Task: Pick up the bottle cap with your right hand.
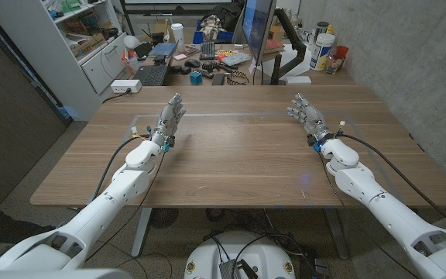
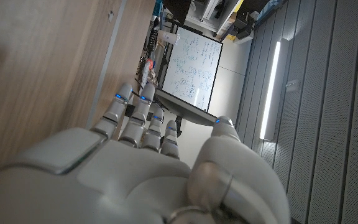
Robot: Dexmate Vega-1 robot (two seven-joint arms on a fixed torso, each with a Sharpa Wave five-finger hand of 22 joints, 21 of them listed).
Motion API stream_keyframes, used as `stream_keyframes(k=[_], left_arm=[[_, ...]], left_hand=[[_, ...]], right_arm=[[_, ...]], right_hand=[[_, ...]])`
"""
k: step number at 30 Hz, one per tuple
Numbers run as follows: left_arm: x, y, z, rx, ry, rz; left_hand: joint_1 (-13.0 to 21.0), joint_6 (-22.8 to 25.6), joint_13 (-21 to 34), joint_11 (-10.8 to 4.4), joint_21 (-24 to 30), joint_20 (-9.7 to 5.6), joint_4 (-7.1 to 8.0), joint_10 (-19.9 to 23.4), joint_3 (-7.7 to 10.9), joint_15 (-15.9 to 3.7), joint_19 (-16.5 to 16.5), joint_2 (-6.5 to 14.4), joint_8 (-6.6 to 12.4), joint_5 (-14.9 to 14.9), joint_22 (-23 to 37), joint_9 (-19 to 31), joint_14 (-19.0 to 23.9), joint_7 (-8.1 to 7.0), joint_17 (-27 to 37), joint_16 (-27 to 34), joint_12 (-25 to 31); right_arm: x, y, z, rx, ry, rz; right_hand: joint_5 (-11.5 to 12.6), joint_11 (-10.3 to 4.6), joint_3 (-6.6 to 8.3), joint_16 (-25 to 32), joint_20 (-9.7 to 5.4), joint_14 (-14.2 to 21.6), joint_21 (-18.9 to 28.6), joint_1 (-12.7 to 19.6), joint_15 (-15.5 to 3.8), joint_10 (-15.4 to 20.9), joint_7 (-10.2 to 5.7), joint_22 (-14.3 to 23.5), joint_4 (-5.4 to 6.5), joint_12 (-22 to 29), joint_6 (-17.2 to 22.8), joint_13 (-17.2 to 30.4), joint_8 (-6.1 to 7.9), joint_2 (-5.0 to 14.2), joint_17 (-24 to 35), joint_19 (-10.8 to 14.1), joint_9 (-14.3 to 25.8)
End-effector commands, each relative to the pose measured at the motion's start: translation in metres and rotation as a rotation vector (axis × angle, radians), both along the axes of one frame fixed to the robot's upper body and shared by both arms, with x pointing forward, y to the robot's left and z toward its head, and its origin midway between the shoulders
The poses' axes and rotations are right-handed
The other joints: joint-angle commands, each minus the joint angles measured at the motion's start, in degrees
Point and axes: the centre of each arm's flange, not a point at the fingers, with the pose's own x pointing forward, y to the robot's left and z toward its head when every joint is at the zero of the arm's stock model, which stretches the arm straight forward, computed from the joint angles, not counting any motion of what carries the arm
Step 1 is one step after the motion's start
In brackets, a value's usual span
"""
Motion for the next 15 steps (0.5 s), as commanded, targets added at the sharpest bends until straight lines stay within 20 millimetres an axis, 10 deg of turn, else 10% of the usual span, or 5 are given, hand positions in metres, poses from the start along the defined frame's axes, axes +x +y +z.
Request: stream_keyframes(k=[1, 15], left_arm=[[-0.002, -0.001, -0.001, 0.000, -0.004, -0.003], [-0.003, -0.001, -0.002, -0.004, -0.009, -0.009]], left_hand=[[0.5, -0.6, 0.1, -0.11, 0.4, 0.14, 0.03, -0.4, 0.32, -1.09, -0.3, 0.1, 0.43, 0.4, 0.2, 0.1, -1.5, 0.08, 0.2, 0.4, 0.2], [0.5, -0.4, 0.1, 0.04, 0.3, 0.17, 0.03, -0.4, 0.24, -1.01, -0.4, 0.1, 0.48, 0.4, 0.2, 0.1, -1.5, -0.33, 0.2, 0.4, 0.2]], right_arm=[[-0.005, -0.005, 0.007, -0.071, -0.023, -0.061], [-0.007, -0.017, 0.031, -0.249, -0.031, -0.204]], right_hand=[[0.4, -0.46, 0.46, 0.1, 0.37, 0.5, 5.2, 0.6, 0.03, 0.1, 0.15, 0.3, 0.04, 0.3, 0.4, 0.1, 0.19, 0.13, -0.1, -0.1, 0.3], [0.4, -0.41, 0.80, -1.5, 0.49, -0.7, 3.7, 0.8, 0.01, -1.2, 0.02, 0.4, -0.09, -0.1, 0.0, 0.1, 0.04, 0.37, -1.2, -1.0, 0.2]])
